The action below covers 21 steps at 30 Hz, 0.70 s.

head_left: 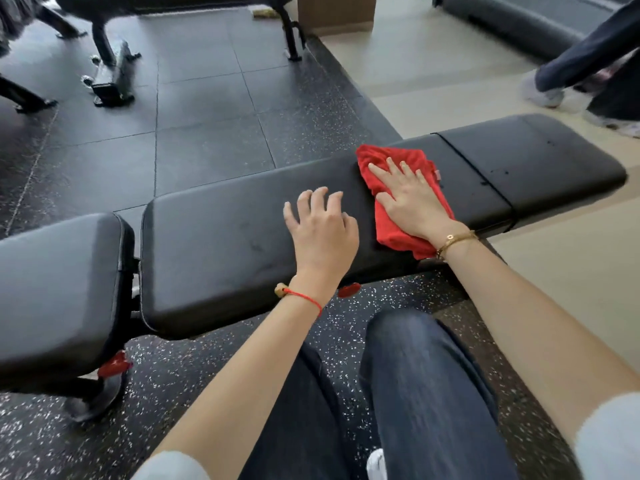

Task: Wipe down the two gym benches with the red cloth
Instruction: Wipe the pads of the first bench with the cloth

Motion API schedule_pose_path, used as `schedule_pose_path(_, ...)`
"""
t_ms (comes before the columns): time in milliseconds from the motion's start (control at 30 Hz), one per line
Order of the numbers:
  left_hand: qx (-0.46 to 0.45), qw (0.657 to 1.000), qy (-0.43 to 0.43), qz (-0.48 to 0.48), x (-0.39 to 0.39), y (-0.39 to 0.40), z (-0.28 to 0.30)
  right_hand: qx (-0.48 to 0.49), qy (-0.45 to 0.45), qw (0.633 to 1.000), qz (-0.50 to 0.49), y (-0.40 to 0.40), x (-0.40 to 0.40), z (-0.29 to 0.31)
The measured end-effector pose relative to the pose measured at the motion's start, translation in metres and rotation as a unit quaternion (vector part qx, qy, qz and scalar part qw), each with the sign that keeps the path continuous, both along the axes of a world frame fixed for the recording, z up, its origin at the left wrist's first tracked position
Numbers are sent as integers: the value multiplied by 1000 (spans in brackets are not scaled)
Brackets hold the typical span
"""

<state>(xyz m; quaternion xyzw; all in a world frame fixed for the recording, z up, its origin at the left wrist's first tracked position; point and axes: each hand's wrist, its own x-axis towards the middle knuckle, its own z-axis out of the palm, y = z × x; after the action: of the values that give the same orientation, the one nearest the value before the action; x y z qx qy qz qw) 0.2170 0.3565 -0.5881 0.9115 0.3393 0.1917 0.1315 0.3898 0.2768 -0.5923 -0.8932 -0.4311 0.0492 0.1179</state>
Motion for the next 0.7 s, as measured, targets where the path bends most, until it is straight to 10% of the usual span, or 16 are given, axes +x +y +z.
schedule_pose_path(700,46,995,0,83,46,-13,-21,-8,9,992,124,12,65,10)
